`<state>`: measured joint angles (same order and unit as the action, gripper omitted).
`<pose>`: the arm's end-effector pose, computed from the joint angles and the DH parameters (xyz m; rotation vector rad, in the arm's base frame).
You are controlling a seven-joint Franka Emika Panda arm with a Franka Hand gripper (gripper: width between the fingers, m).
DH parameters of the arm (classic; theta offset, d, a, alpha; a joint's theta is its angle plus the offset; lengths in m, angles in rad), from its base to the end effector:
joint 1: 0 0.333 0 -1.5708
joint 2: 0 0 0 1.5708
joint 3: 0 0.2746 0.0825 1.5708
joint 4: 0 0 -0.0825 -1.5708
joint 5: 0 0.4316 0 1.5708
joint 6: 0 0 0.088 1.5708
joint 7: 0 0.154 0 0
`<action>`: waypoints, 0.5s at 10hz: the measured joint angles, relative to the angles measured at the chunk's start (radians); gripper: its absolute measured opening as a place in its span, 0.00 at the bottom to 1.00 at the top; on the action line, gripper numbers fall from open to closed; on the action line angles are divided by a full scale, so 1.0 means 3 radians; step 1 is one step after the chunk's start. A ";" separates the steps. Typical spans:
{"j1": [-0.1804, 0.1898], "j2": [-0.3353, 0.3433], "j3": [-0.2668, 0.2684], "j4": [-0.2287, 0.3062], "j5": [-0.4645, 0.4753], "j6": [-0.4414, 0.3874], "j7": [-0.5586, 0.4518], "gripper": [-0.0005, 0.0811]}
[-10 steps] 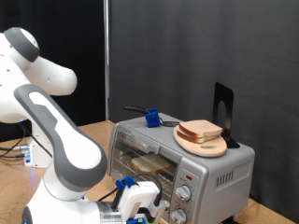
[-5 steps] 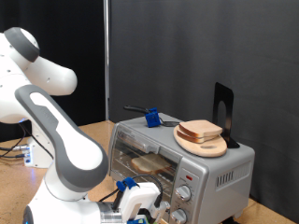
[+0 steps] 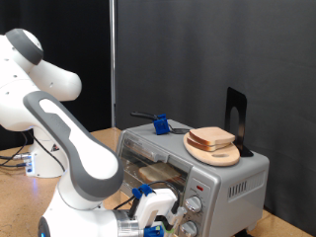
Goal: Make a piece of toast with the oven
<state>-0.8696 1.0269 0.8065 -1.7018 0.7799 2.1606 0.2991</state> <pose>0.6647 0.0234 0.0855 -1.5601 1.0341 0.5611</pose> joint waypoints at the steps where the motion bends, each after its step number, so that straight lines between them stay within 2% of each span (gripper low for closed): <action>1: 0.0001 0.0000 0.0014 -0.0007 0.0028 0.0026 -0.0013 0.84; 5: 0.0034 0.0031 0.0045 0.0012 0.0069 0.0163 -0.0072 0.84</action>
<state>-0.8595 1.0362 0.8201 -1.6981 0.8007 2.2095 0.2774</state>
